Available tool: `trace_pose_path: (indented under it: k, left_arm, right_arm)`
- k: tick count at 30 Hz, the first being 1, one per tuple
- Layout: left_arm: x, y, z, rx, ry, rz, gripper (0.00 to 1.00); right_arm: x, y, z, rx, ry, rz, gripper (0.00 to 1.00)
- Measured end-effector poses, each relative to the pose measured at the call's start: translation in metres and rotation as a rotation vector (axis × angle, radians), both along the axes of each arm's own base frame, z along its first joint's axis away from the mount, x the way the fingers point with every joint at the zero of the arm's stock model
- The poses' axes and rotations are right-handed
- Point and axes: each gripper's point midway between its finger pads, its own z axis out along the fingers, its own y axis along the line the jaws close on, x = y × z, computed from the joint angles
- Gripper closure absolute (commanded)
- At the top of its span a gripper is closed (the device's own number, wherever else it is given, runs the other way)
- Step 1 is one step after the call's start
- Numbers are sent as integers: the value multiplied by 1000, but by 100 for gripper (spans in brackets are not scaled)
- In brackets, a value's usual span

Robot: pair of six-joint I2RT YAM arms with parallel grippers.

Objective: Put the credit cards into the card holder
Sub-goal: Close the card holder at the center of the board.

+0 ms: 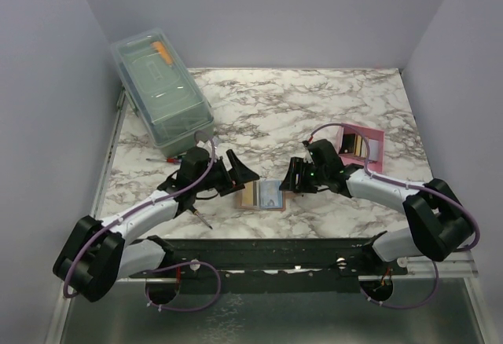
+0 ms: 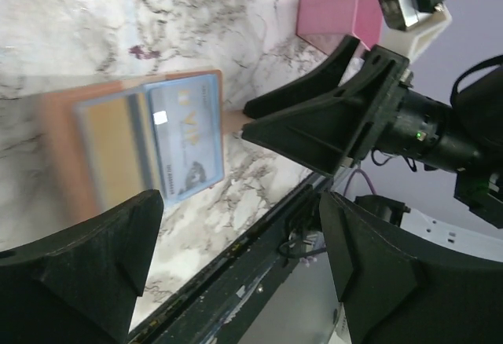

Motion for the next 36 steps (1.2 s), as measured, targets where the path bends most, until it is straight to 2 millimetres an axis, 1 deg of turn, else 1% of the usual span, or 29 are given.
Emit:
trace_pose_path:
  k: [4, 7, 9, 11, 14, 16, 19, 21, 24, 26, 29, 31, 33, 36]
  left_arm:
    - [-5, -19, 7, -33, -3, -45, 14]
    - [-11, -37, 1, -33, 21, -90, 14]
    - [-14, -43, -4, -28, 34, -109, 11]
    - [-16, -44, -3, -26, 30, -113, 8]
    - [-13, -35, 2, 20, -9, -80, 6]
    - [-9, -27, 6, 66, -40, -52, 5]
    - [-6, -13, 7, 113, -64, -11, 5]
    - [-5, -3, 3, 133, -63, 13, 4]
    - [-3, 11, -11, 163, -33, 50, 4]
    - [-2, 22, -25, 186, 0, 76, 3]
    - [-1, 33, -45, 207, 53, 100, 1]
    - [-3, 35, -58, 215, 90, 100, 1]
    - [-6, 35, -65, 218, 114, 91, 1]
    - [-5, 30, -63, 193, 107, 78, 1]
  right_arm:
    - [0, 2, 1, 10, 3, -2, 40]
    - [-1, 1, 1, 7, 7, -4, 39]
    - [-3, -1, 4, 6, 5, -7, 38]
    - [-2, -2, 12, 11, -12, -10, 38]
    - [-2, -2, 20, 25, -32, -9, 38]
    - [-2, -2, 20, 26, -35, -7, 39]
    - [-4, 0, 18, 32, -22, 5, 44]
    - [-4, 3, 15, 36, -13, 13, 49]
    - [-4, 6, 9, 44, 3, 26, 51]
    - [-4, 8, 5, 44, 12, 31, 52]
    - [-6, 8, 0, 40, 29, 35, 52]
    - [-6, 9, -1, 42, 31, 38, 52]
    - [-5, 10, 0, 47, 27, 39, 52]
    - [-4, 11, -1, 51, 24, 41, 52]
